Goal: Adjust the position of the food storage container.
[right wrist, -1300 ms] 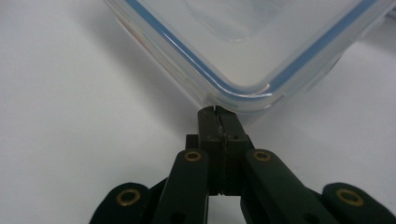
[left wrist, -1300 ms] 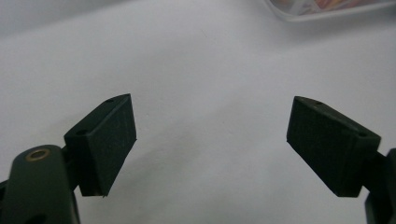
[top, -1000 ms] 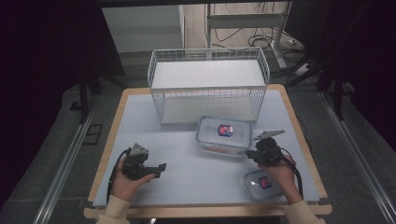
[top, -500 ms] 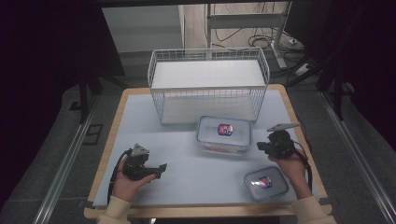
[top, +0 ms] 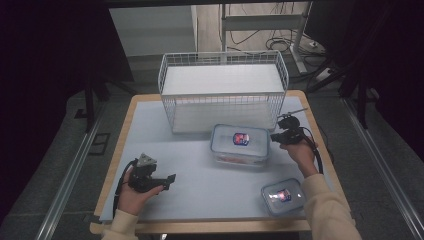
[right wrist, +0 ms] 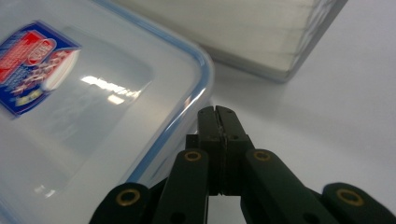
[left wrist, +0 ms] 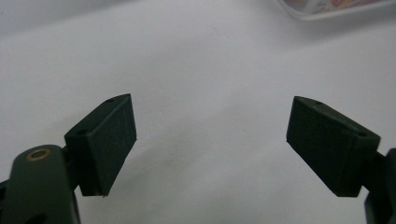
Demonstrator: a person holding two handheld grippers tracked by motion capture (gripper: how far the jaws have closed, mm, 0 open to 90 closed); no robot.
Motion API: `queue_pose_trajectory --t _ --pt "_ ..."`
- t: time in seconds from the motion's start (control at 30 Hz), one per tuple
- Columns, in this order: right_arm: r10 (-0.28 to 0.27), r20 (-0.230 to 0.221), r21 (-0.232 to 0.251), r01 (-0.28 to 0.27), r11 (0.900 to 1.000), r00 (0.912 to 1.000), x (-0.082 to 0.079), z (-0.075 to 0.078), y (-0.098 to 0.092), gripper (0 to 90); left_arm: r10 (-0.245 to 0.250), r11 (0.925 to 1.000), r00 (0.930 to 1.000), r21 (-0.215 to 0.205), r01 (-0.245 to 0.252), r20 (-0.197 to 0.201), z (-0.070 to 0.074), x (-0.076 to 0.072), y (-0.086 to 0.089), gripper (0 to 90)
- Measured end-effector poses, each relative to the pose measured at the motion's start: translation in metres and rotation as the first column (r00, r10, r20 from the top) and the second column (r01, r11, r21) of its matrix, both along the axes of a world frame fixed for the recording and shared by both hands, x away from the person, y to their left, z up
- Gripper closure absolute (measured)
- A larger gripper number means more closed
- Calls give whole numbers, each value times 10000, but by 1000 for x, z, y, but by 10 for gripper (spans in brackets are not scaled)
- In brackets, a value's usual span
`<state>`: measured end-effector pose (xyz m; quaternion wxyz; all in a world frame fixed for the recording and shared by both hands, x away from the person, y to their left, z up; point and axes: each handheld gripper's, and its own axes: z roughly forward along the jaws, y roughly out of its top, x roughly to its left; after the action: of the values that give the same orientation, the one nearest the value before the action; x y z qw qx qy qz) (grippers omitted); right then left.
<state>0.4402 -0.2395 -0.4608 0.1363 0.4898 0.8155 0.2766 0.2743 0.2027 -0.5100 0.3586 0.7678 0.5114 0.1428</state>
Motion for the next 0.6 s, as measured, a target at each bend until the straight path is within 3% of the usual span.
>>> queue_pose_trajectory --t 0.33,0.6 --pt "10 -218 -406 -19 9992 9998 17 -4 6 900 66 10000 10000 21 -66 -13 -1 1 2 161" --pt "680 -130 -383 -684 9969 9976 22 -5 22 900 52 10000 10000 41 -52 -20 -1 1 2 161"
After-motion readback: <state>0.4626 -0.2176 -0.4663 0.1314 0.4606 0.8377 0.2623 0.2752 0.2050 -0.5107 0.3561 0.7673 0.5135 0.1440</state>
